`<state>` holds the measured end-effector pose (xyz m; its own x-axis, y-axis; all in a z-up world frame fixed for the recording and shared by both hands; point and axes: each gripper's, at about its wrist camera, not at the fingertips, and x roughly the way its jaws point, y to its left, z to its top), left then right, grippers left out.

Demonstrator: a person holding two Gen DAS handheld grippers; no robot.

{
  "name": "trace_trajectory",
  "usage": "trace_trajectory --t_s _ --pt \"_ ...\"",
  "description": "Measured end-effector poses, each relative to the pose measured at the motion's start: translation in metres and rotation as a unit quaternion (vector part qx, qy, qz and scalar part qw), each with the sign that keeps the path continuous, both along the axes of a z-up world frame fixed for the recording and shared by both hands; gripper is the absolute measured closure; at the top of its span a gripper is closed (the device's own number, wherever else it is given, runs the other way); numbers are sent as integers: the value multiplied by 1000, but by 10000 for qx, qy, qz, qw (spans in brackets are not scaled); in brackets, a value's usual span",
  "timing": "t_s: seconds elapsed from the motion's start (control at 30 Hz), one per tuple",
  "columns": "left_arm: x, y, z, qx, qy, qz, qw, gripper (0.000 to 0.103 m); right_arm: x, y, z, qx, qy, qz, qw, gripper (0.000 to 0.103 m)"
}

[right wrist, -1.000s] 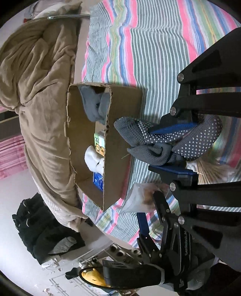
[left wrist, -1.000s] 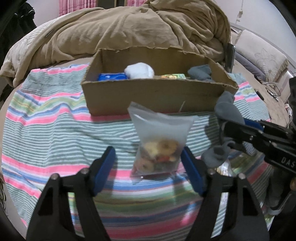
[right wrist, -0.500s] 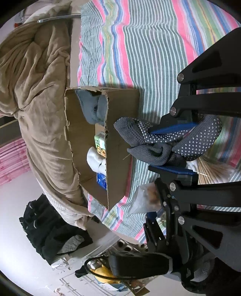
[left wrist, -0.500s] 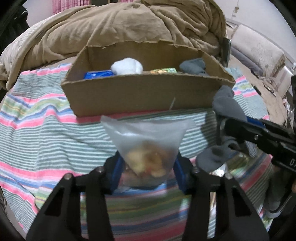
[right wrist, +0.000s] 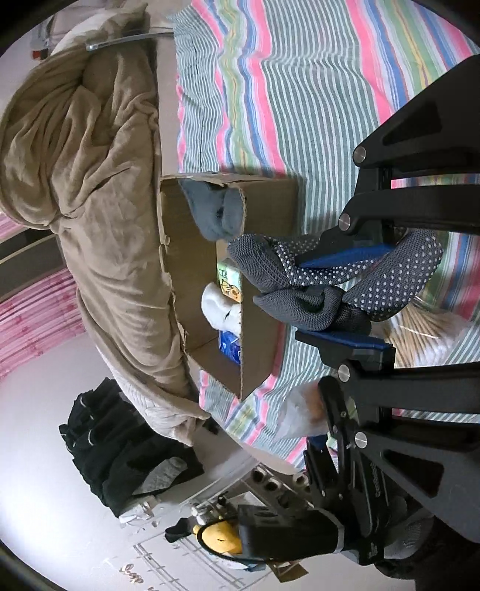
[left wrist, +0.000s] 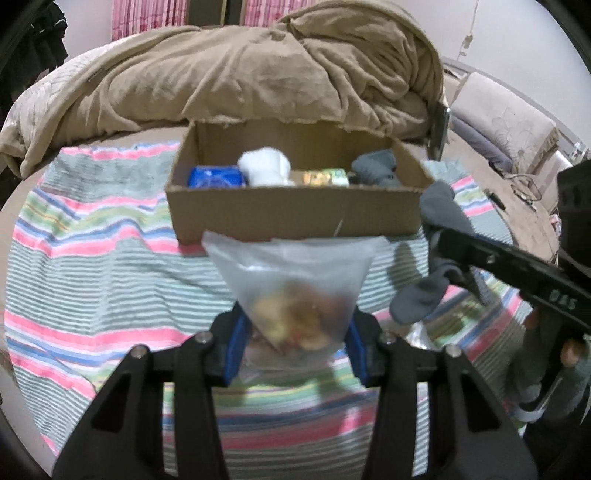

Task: Organize objects
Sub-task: 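Carry the snack bag and polka-dot socks into the box and open both grippers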

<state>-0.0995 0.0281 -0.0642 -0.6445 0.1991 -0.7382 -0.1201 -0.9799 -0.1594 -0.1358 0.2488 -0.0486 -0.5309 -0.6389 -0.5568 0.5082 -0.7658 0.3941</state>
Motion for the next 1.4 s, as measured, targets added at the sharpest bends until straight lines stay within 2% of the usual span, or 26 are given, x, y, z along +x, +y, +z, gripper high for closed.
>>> trace_trajectory --t_s 0.43,0.67,0.83,1.1,1.27,1.4 --pt "-12 -2 35 164 363 -168 9991 56 -15 -7 34 175 283 -92 9994 69" --pt "-29 7 53 116 583 -314 9977 56 -35 -9 60 233 593 -148 9979 69" --pt "-46 11 56 72 592 -325 9977 56 -52 -12 67 272 705 -187 9970 69" --pt "-80 12 55 247 521 -324 9978 56 -80 -19 52 600 726 -373 9949 69" --pt "-107 12 45 482 404 -361 9974 56 -93 -20 33 697 552 -394 9953 69" --pt "-127 15 42 512 487 -308 9970 56 -103 -21 18 722 307 -294 9965 69"
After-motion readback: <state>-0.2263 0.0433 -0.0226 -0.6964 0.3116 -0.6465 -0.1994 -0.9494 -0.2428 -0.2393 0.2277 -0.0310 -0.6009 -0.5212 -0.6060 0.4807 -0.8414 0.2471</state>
